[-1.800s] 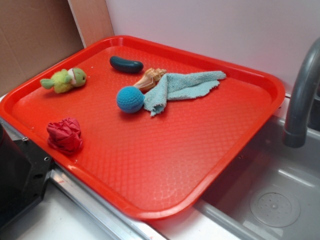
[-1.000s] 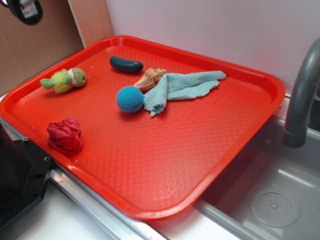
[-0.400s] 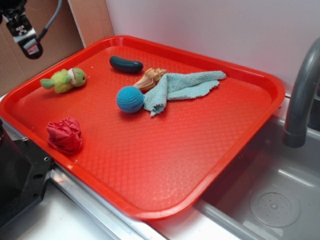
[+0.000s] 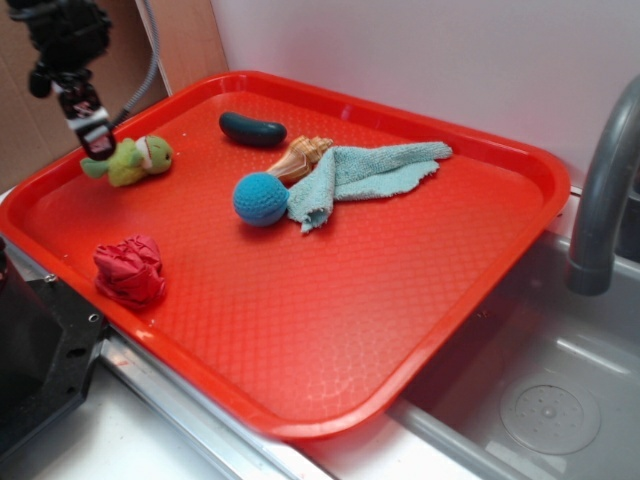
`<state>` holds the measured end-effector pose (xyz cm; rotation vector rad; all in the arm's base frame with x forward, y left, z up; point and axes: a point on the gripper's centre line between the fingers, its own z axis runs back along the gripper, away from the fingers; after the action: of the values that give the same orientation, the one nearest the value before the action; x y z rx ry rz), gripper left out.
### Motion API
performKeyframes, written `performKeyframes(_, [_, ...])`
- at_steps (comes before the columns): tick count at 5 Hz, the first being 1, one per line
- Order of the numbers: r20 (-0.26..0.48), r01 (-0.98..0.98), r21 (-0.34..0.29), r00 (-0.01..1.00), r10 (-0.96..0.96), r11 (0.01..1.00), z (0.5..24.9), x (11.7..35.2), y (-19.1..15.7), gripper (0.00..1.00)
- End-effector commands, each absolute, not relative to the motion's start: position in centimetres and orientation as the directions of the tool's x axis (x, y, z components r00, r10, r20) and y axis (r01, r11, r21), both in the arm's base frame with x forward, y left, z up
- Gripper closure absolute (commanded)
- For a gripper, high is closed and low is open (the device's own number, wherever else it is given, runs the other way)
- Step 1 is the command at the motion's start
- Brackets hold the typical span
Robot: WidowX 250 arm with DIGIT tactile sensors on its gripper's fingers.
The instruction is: Grab the green animal.
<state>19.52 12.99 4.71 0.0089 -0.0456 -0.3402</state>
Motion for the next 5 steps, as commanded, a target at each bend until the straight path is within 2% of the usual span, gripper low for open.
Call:
performKeyframes(1, [0.045, 0.402, -0.067, 0.916, -0.4, 0.913, 2.7, 20.0, 8.2, 0.0])
performKeyframes(2, [-0.015, 0.366, -0.079, 0.929, -0.369, 0.927, 1.8, 19.0, 6.5, 1.0])
performKeyframes(3, [-0.008, 0.354, -0.032, 0.935, -0.354, 0.935, 2.6, 19.0, 5.9, 1.0])
performKeyframes(4, [0.02, 0.224, 0.039, 0.974, -0.224, 0.974, 7.5, 19.1, 5.7, 1.0])
performKeyframes(5, [0.101, 0.011, 0.05, 0.995, -0.016, 0.999, 12.6, 18.1, 5.9, 1.0])
